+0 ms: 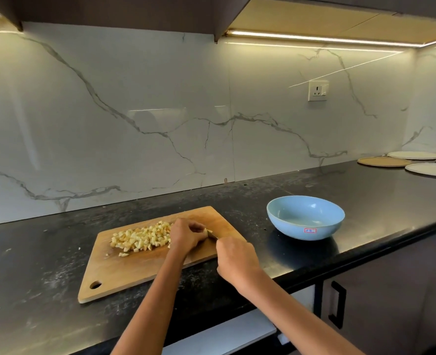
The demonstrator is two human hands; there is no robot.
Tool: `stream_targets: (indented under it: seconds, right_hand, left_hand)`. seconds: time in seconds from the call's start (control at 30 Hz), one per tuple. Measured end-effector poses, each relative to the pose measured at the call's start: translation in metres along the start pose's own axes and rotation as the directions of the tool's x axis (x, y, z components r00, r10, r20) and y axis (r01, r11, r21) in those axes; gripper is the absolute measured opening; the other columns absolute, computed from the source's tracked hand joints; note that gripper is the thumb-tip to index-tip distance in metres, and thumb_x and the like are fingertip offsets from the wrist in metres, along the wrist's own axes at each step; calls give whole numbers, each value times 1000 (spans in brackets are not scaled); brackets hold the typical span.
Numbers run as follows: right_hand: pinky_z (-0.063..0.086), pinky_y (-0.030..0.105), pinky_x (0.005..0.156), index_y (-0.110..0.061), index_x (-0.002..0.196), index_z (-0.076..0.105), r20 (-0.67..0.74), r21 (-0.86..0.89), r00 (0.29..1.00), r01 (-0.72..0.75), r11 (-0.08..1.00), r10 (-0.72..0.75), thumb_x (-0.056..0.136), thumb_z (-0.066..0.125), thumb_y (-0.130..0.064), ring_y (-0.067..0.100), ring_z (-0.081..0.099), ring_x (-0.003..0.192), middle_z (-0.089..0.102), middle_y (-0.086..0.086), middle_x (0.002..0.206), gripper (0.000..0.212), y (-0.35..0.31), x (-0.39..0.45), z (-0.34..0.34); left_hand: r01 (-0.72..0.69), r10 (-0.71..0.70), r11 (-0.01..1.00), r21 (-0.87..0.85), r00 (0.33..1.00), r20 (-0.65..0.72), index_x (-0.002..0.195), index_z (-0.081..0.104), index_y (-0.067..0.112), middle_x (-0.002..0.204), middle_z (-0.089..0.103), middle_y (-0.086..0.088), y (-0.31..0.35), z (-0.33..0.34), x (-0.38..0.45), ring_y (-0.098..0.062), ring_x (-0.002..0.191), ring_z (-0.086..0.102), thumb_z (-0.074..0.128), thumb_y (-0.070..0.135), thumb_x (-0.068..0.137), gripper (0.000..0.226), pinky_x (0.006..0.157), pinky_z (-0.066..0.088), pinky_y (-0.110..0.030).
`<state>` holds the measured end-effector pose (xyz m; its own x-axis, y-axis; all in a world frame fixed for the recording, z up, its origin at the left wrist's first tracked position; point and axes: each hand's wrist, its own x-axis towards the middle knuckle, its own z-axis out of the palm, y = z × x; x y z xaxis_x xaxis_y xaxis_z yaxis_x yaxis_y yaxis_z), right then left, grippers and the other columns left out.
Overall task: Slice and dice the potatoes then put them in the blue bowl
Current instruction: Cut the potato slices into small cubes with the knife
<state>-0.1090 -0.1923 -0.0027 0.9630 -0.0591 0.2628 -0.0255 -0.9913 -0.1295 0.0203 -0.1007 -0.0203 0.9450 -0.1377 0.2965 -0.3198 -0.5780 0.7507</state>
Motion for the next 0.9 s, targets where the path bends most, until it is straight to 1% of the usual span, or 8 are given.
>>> stream_targets:
  seconds: [0.13,0.23,0.3,0.43,0.57,0.67,0.8,0.9]
  right_hand:
    - [48,31,79,-9,115,57,25,38,999,-36,999,35,95,50,-10,23,61,100,62,8,111,22,0,0,-1]
    - [44,28,75,-10,113,58,21,28,999,-30,999,29,94,51,-12,23,61,99,63,8,110,20,2,3,-3]
    - [40,27,72,-10,114,58,25,19,999,-23,1000,22,94,51,-13,22,61,99,63,8,110,21,3,3,-5]
    - [43,27,75,-11,114,57,14,2,1000,-9,1000,9,95,49,-12,22,62,99,62,7,111,21,5,1,-6]
    - [38,29,70,-11,112,57,2,-55,1000,16,998,-16,94,48,-10,24,63,96,64,8,107,21,8,-2,-12]
    - [39,29,69,-11,112,58,14,-77,1000,25,997,-24,93,49,-11,25,63,94,64,9,107,21,11,-4,-20]
    - [37,29,66,-11,111,58,7,-87,1000,31,996,-30,93,48,-13,25,63,92,64,9,104,21,17,-7,-30]
    - [37,29,65,-10,112,57,-15,-92,1000,19,996,-21,93,47,-14,25,62,92,62,9,104,22,20,-8,-38]
  left_hand:
    - [-22,22,1000,16,999,35,95,72,7,93,71,-8,-3,-1,2,-13,81,64,74,7,76,19,78,53,-24]
    - [-115,107,987,110,991,78,107,67,9,105,69,-5,-1,-2,3,-9,87,60,70,6,78,29,79,47,-17]
    - [-176,159,972,157,980,119,111,66,14,112,66,-1,0,-2,5,-7,92,57,66,6,81,31,78,43,-15]
    - [-221,181,950,221,965,188,98,72,17,108,67,1,2,-1,4,-8,91,54,61,7,86,19,77,41,-18]
    - [-208,166,956,206,965,204,91,73,18,106,68,-1,1,0,5,-12,99,58,61,7,87,17,86,47,-24]
    - [-208,164,956,205,963,213,90,72,18,105,67,0,0,1,7,-12,101,57,60,7,87,17,85,45,-22]
    - [-210,173,960,184,964,200,102,68,14,108,65,-2,0,0,7,-12,100,56,61,6,86,19,83,43,-19]
    - [-204,173,971,128,960,218,118,58,10,113,63,-8,-1,-5,7,-12,97,55,66,5,82,37,84,44,-18]
